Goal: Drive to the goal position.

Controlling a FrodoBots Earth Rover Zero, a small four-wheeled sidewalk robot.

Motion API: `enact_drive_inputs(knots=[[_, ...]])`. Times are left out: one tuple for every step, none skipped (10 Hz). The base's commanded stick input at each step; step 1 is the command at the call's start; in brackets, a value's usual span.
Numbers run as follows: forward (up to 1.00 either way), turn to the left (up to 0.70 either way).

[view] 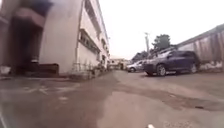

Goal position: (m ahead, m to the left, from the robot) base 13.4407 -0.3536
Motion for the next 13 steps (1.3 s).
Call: enact_drive_inputs(knots=[[0.7, -0.28], [0.7, -0.28], [0.7, -0.17], [0.7, -0.01], [0.7, 0.0], [0.7, 0.0], [0.7, 0.0], [0.7, -0.28], [0.7, -0.28], [0.7, -0.25], [0.7, -0.09], [0.7, 0.0], [0.7, 0.0]])
